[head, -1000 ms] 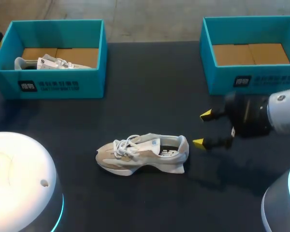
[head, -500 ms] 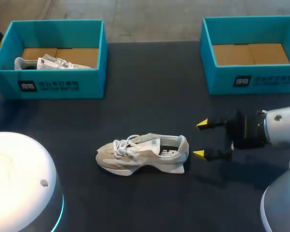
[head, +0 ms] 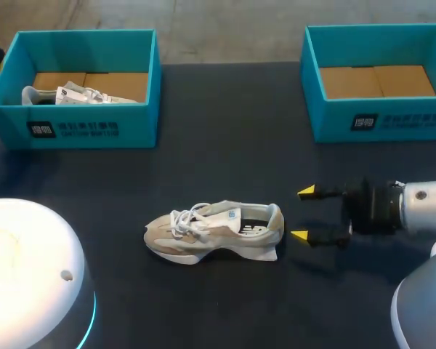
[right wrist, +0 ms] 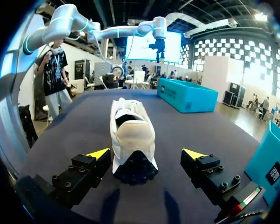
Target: Take the shoe out of the shoebox, open the shoe tongue, remove and reinsert the insole, then place the shoe into the shoebox
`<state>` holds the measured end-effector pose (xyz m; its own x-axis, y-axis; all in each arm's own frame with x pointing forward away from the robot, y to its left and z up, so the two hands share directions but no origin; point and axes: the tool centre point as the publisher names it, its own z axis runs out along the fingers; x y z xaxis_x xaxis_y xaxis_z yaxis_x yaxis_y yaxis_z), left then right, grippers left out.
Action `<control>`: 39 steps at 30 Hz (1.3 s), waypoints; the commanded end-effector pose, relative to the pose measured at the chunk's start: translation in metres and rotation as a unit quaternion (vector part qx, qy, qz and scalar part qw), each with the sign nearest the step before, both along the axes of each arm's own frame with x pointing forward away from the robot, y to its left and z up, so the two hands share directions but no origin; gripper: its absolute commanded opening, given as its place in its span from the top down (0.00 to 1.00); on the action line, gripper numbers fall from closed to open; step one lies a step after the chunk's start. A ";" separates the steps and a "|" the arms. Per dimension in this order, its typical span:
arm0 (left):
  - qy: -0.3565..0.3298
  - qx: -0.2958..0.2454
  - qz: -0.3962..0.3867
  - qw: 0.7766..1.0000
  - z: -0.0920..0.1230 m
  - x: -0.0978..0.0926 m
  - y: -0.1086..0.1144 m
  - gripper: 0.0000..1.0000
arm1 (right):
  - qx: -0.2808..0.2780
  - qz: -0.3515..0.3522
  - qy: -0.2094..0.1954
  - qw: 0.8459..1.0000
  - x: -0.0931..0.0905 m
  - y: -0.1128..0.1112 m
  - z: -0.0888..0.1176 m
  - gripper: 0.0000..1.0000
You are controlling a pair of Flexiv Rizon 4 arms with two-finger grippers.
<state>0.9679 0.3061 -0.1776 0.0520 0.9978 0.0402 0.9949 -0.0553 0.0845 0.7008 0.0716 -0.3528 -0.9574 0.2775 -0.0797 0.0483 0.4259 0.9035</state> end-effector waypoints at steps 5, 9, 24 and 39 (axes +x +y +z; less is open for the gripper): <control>-0.002 0.001 0.000 1.000 0.000 -0.001 0.000 0.00 | 0.038 0.001 0.015 0.999 -0.003 -0.028 -0.021 0.00; -0.002 0.001 0.000 1.000 0.000 -0.001 0.000 0.00 | 0.048 0.017 0.003 0.999 -0.006 -0.040 -0.032 0.00; -0.002 0.001 0.000 1.000 0.000 -0.001 0.000 0.00 | 0.051 0.046 0.004 0.998 -0.002 -0.039 -0.045 0.00; -0.002 0.001 0.000 1.000 0.000 -0.001 0.000 0.00 | 0.054 0.058 0.030 0.996 0.003 -0.018 -0.057 0.00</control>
<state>0.9679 0.3061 -0.1776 0.0520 0.9978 0.0402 0.9949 -0.0553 0.0845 0.6966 0.0482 -0.4078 -0.9846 0.1749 -0.0035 0.0552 0.3297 0.9425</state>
